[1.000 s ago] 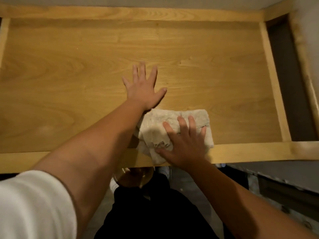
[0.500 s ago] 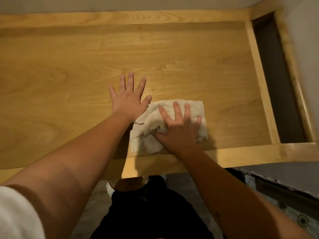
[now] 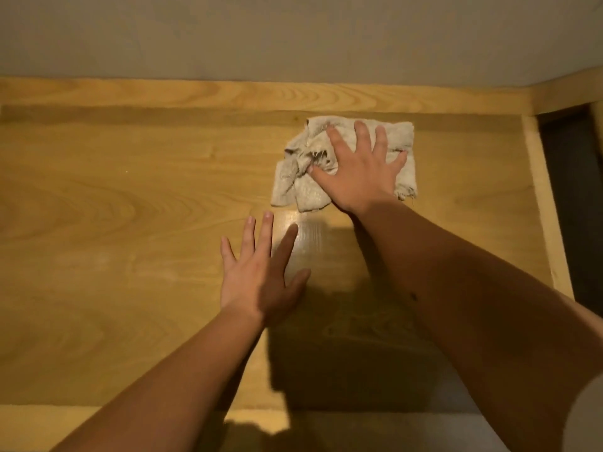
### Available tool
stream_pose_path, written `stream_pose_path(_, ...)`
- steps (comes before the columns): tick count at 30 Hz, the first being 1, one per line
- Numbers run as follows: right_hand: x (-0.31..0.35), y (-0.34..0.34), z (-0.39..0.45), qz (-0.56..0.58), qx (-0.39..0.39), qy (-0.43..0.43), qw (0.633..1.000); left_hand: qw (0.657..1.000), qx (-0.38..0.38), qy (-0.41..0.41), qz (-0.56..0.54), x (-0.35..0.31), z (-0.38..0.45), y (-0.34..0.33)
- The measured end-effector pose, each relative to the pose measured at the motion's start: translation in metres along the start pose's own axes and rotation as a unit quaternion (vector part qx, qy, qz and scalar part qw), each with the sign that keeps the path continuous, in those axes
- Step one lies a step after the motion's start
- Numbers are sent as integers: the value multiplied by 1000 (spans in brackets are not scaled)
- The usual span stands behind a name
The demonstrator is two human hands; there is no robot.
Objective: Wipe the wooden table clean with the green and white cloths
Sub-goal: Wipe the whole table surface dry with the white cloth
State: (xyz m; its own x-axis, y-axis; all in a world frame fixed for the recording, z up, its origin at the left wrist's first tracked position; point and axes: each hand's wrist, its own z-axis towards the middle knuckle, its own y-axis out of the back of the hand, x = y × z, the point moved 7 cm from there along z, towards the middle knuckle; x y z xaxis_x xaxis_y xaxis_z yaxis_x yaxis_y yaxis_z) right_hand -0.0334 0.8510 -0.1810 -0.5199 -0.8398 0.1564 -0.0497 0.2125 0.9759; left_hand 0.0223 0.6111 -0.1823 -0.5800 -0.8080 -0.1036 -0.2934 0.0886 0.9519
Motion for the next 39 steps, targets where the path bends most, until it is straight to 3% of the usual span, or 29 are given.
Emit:
stream_pose_path(7,10,14,102,1,10,-15,1000,1000,-22,-13,2,0,0,-1)
stream_pose_path(14,13,12,90,-29,50,-10,998,1000,12,-9,-10,-1,3,1)
stream_pose_path(31,-11,-13,-162,-16,35,-5,999,998,-50,1,-43,-1,-1,5)
stream_pose_path(39,-9,-33,-291,-22,36,-15,999,1000,1,10,28,0,2,-4)
